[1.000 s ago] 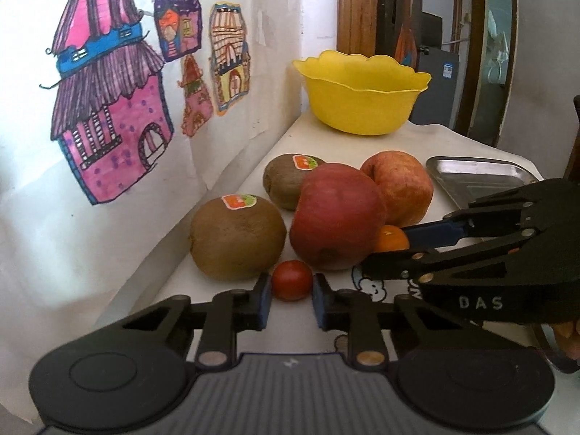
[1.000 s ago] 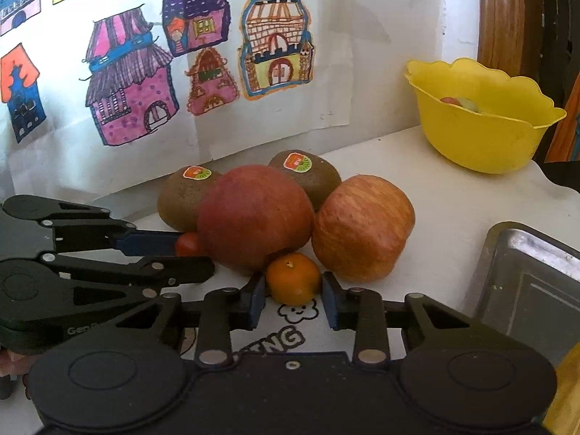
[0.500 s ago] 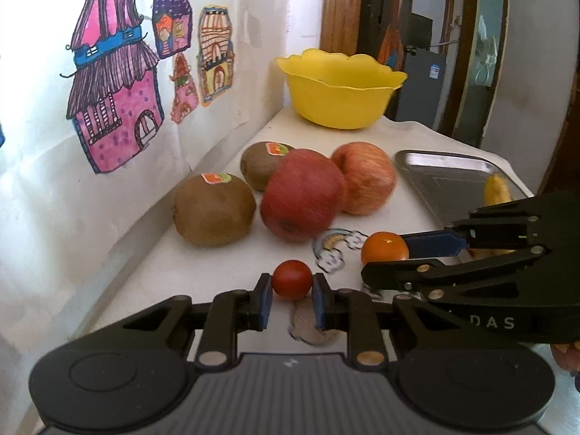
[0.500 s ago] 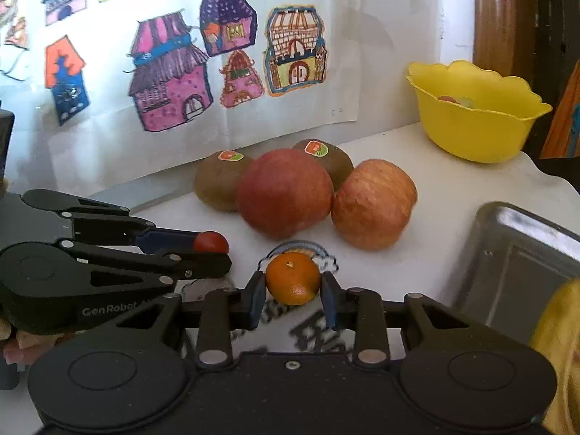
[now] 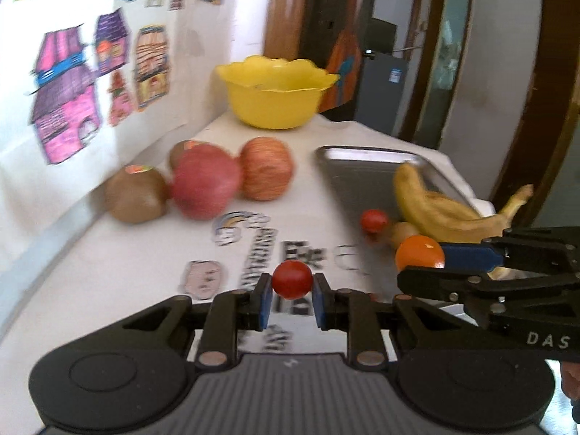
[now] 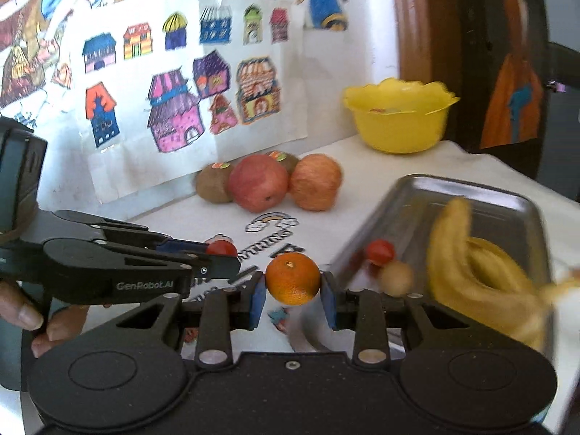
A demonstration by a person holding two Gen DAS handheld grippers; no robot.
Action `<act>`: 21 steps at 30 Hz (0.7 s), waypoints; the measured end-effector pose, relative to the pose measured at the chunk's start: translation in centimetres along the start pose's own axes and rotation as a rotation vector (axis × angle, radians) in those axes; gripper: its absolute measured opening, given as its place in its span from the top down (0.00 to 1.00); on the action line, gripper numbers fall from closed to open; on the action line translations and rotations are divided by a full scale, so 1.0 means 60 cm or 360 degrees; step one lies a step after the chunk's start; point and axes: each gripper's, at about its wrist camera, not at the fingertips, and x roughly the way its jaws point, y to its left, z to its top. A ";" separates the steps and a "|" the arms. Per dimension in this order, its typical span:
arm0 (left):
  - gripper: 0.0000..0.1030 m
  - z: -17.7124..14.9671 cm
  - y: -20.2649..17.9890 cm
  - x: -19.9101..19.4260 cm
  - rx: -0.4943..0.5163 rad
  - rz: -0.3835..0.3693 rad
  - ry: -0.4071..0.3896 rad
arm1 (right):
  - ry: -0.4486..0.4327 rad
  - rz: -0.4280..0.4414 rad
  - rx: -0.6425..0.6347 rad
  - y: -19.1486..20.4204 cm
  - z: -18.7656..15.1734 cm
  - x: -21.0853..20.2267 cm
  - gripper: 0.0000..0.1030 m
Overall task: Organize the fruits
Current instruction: 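Carry the mandarin with the right tool while the left tool carries the tomato over the tray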
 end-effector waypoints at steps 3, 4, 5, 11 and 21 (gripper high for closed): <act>0.75 0.010 -0.033 0.004 0.0026 -0.0042 -0.0021 | -0.0055 -0.0067 0.0021 -0.018 -0.007 -0.036 0.66; 0.75 0.011 -0.043 0.005 0.0033 -0.0053 -0.0028 | -0.0074 -0.0093 0.0030 -0.026 -0.009 -0.047 0.66; 0.75 0.016 -0.055 0.008 0.0039 -0.0068 -0.0038 | -0.0092 -0.0121 0.0037 -0.034 -0.011 -0.057 0.66; 0.75 0.027 -0.111 0.025 0.0068 -0.0136 -0.0049 | -0.0158 -0.0253 0.0121 -0.087 -0.029 -0.104 0.66; 0.75 0.016 -0.152 0.052 0.0081 -0.0137 0.0016 | -0.0125 -0.0252 0.0202 -0.125 -0.065 -0.112 0.66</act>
